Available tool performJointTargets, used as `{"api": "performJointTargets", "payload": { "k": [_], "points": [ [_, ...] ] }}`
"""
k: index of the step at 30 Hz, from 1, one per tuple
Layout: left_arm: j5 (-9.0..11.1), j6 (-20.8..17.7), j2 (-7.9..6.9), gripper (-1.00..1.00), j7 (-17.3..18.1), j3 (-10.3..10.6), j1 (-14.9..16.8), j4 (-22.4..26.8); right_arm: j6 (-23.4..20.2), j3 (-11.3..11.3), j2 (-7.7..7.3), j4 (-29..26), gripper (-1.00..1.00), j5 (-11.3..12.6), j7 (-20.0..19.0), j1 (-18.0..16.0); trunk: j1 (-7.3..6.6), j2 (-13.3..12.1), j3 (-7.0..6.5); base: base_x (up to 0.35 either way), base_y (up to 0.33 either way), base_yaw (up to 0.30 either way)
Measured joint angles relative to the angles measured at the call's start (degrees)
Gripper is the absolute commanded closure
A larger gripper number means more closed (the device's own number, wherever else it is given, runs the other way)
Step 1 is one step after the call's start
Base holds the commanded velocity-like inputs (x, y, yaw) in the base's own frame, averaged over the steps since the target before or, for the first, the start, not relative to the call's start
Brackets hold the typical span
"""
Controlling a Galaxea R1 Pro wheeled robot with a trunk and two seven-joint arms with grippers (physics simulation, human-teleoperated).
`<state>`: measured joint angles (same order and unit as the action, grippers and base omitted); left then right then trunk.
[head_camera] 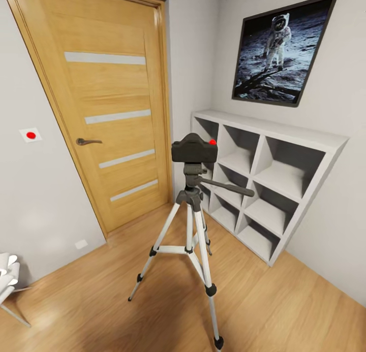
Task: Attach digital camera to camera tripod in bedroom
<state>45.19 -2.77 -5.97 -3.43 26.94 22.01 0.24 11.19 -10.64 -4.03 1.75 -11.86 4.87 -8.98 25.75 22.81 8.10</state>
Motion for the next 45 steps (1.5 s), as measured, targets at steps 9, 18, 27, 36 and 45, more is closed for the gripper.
{"api": "performJointTargets", "payload": {
  "k": [9, 18, 27, 36, 45],
  "points": [
    [0.0, 0.0, 0.0, -1.0, 0.0, 0.02, 0.0, 0.0, 0.0, -0.02, 0.0, 0.01, -1.0, -0.01, 0.0, 0.0, 0.0, 0.0, -0.83, 0.0, 0.0, 0.0],
    [0.0, 0.0, 0.0, -1.0, 0.01, 0.01, 0.0, 0.0, 0.0, -0.05, 0.0, 0.01, -1.0, 0.04, 0.0, 0.01, 0.0, 0.0, -1.67, 0.0, 0.0, 0.0],
    [0.0, 0.0, 0.0, -1.0, 0.0, 0.03, 0.0, 0.0, 0.0, -0.04, 0.0, 0.0, -1.0, 0.07, 0.0, 0.01, 0.0, -0.01, -2.5, 0.0, 0.0, 0.0],
    [0.0, 0.0, 0.0, -1.0, 0.0, 0.0, 0.0, 0.0, 0.0, -0.06, 0.0, 0.0, -1.0, 0.08, 0.0, 0.01, 0.0, -0.01, -3.34, 0.0, 0.0, 0.0],
    [0.0, 0.0, 0.0, -1.0, 0.01, 0.03, 0.0, 0.0, 0.0, -0.04, 0.0, 0.0, -1.0, 0.08, 0.0, 0.01, 0.0, -0.01, -4.17, 0.0, 0.0, 0.0]
  ]
}}
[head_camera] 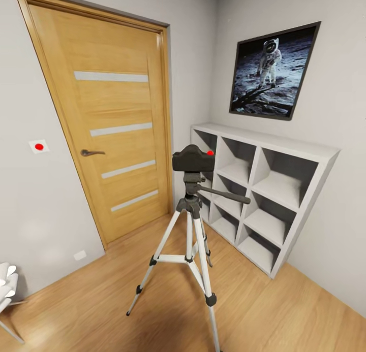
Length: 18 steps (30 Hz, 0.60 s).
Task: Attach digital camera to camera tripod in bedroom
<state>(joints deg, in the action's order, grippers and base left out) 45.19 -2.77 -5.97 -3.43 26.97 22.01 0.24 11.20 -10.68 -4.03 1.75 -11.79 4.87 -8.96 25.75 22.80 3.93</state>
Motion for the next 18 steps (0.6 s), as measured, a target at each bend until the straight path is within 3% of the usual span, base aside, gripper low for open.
{"api": "performJointTargets", "payload": {
  "k": [18],
  "points": [
    [0.0, 0.0, 0.0, -1.0, 0.0, -0.01, 0.0, 0.0, -0.26, -0.01, 0.0, 0.0, -1.0, 0.0, 0.0, -0.01, 0.0, -0.01, -0.85, 0.0, 0.0, 0.0]
  ]
}}
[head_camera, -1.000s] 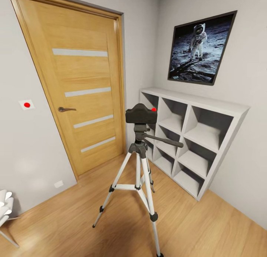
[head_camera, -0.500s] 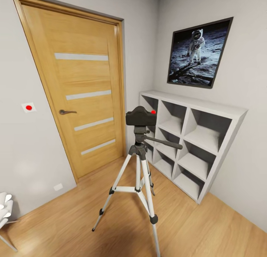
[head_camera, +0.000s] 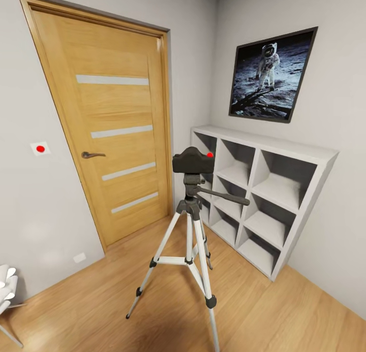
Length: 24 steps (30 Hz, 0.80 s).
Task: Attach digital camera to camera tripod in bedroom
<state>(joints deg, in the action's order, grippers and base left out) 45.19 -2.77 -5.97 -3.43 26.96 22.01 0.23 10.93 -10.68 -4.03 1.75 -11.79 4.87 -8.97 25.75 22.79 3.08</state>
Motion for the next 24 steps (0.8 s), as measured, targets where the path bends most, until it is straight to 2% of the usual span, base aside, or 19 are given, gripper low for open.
{"api": "performJointTargets", "payload": {
  "k": [24],
  "points": [
    [0.0, 0.0, 0.0, -1.0, 0.0, -0.01, 0.0, 0.0, -0.35, -0.09, 0.0, -0.04, -1.0, 0.16, 0.16, -0.01, 0.0, 0.0, -0.02, 0.0, 0.0, 0.0]
  ]
}}
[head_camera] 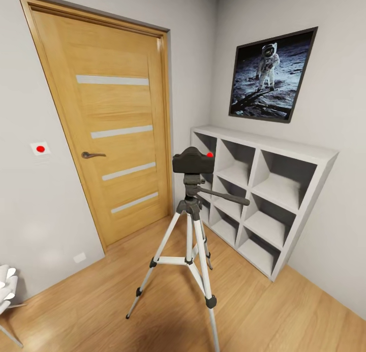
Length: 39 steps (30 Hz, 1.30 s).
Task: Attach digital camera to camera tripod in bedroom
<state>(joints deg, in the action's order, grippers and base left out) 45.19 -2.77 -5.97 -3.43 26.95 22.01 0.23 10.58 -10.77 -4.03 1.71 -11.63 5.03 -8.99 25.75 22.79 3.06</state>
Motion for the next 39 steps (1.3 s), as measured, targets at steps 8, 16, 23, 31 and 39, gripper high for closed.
{"api": "performJointTargets", "payload": {
  "k": [8, 16, 23, 31, 39],
  "points": [
    [0.0, 0.0, 0.0, -1.0, 0.01, 0.01, 0.0, 0.0, 0.05, -0.02, -0.04, -0.03, -1.0, -0.27, 0.23, 0.01, 0.0, 0.0, 0.0, 0.0, 0.0, 0.0],
    [0.0, 0.0, 0.0, -1.0, 0.0, 0.01, 0.0, 0.0, 0.03, -0.14, 0.05, -0.04, -1.0, -0.23, 0.28, -0.01, 0.0, 0.0, 0.0, 0.0, 0.0, 0.0],
    [0.0, 0.0, 0.0, -1.0, 0.01, -0.01, 0.0, 0.0, 0.01, -0.25, 0.15, -0.04, -1.0, -0.03, 0.29, 0.0, 0.0, 0.0, 0.0, 0.0, 0.0, 0.0],
    [-0.01, 0.0, 0.0, -1.0, 0.0, 0.0, 0.0, 0.0, 0.05, -0.2, 0.1, -0.04, -1.0, -0.12, 0.29, -0.05, 0.0, 0.0, 0.0, 0.0, 0.0, 0.0],
    [-0.35, 0.02, 0.08, -1.0, 0.0, 0.06, 0.0, 0.03, 0.05, -0.22, 0.09, -0.04, -1.0, -0.18, 0.29, -0.02, 0.0, 0.0, 0.0, 0.0, 0.0, 0.0]
  ]
}}
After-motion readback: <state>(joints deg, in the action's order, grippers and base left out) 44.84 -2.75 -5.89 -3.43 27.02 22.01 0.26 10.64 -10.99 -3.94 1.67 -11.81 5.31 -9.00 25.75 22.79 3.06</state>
